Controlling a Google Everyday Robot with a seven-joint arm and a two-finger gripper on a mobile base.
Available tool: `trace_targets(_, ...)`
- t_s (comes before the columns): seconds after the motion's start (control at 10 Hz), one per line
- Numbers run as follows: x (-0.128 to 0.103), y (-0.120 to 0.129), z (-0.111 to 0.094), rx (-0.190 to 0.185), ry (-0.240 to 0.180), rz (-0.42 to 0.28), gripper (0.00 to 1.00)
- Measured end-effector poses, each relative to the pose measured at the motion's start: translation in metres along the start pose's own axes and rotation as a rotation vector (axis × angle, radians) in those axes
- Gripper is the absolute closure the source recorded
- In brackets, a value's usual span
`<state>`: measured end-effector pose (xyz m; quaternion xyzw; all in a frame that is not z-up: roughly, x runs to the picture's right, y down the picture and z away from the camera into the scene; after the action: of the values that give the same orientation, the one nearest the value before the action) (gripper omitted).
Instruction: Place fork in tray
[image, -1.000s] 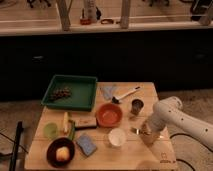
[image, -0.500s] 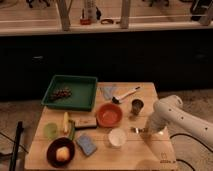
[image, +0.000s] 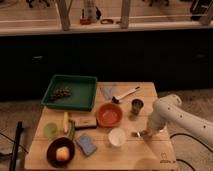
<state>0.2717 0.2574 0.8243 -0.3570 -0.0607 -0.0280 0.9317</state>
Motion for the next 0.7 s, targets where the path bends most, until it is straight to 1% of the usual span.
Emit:
trace_targets(0.3, 0.004, 0.000, -0.003, 0.003, 0.009, 0.010, 1.00)
trace_targets(0.4, 0.011, 0.000, -0.010, 0.011, 0.021, 0.022, 1.00)
trace_targets(0.5, 0.014, 0.001, -0.018, 0.015, 0.024, 0.027, 1.00)
trace_targets(0.7, 0.010, -0.003, -0.032, 0.034, 0.028, 0.021, 1.00)
